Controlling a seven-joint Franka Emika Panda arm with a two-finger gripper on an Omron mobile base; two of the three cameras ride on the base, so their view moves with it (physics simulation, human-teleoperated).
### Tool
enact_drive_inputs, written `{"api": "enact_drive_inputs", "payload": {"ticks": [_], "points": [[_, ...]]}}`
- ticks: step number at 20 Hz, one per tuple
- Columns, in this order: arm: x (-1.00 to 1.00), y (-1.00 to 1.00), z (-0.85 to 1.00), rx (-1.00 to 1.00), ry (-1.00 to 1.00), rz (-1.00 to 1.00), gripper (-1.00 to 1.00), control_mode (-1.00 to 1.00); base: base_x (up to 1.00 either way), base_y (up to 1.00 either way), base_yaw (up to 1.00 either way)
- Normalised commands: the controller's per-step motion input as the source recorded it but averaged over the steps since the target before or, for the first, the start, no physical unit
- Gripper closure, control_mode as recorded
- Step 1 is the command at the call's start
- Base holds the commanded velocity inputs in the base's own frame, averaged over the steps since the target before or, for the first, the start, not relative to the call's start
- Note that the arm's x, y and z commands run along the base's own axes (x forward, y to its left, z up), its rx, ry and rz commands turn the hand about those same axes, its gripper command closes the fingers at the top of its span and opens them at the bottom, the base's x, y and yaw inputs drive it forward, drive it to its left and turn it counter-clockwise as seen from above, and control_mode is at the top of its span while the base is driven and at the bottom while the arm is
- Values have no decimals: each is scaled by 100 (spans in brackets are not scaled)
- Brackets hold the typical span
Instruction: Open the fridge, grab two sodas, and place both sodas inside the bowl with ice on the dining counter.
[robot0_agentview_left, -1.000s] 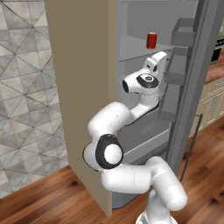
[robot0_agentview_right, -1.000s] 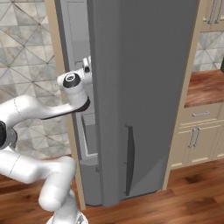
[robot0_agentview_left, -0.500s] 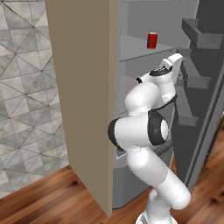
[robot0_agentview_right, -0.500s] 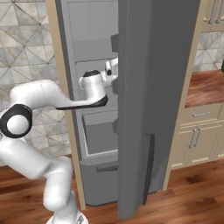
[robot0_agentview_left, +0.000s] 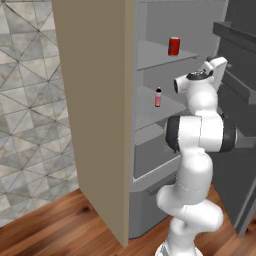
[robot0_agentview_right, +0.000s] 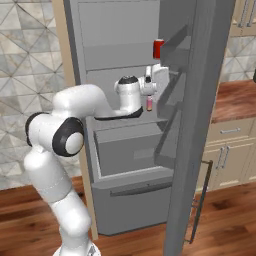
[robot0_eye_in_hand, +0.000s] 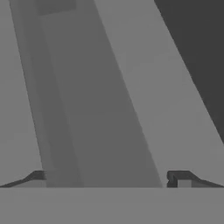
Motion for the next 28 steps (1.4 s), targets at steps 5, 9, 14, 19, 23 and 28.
{"api": "enact_drive_inputs", "payload": {"ticks": [5, 9, 14, 19, 23, 28], "points": [[9, -76, 35, 10, 0, -15, -100, -100, 0, 0, 0], [23, -82, 19, 10, 0, -16, -100, -100, 0, 0, 0], [10, -75, 9, 10, -1, -12, -100, -100, 0, 0, 0], [-72, 17, 2, 9, -13, -1, -100, -100, 0, 0, 0], [-75, 90, 0, 1, -8, 0, -100, -100, 0, 0, 0], [-62, 100, 0, 1, -6, 0, -100, -100, 0, 0, 0]]}}
